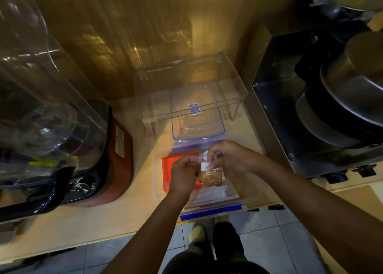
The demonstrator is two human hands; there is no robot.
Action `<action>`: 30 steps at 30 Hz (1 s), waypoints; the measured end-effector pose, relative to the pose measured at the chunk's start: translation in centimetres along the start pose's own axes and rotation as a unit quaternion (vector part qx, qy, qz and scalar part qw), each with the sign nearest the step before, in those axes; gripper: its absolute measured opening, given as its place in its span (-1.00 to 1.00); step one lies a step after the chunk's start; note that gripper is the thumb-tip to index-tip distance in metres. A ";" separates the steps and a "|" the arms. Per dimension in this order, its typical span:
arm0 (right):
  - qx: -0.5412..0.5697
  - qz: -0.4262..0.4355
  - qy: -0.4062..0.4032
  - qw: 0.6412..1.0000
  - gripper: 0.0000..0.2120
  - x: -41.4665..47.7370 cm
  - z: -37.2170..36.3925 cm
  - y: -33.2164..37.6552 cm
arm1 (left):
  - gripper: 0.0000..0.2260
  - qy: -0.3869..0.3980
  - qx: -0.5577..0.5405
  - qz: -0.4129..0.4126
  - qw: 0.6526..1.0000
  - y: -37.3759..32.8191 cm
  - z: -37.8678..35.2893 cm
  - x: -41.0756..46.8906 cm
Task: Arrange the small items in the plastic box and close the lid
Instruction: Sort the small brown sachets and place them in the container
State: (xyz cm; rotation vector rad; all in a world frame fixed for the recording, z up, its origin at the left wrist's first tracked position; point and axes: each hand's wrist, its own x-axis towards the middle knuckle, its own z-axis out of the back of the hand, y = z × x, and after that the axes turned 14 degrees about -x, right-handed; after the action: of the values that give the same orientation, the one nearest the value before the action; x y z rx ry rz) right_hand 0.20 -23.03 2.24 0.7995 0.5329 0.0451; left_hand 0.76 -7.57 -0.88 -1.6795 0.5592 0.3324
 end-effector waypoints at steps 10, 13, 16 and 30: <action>-0.023 -0.024 -0.089 0.995 -0.81 0.2 -1.0 -2.1 | -0.78 0.035 -0.036 0.037 0.998 0.1 -0.8 -0.7; -0.047 -0.026 -0.084 0.995 -0.77 -0.2 -1.0 -2.5 | -0.77 0.053 -0.033 0.044 0.997 0.4 -1.0 -0.7; -0.107 -0.013 -0.093 0.990 -0.78 -0.6 -0.9 -3.1 | -0.96 0.074 -0.032 0.072 0.994 0.7 -1.7 -0.8; -0.456 0.026 -0.048 0.888 -0.87 -1.3 -2.8 -5.3 | -0.83 0.117 0.262 0.002 0.958 5.0 -4.1 0.4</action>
State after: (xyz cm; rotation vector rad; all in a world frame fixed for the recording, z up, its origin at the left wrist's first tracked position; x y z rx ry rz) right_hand -3.05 -25.22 -2.46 -0.1108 0.3327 0.2828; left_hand -1.92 -12.24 -4.49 -1.2057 0.7508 -0.0206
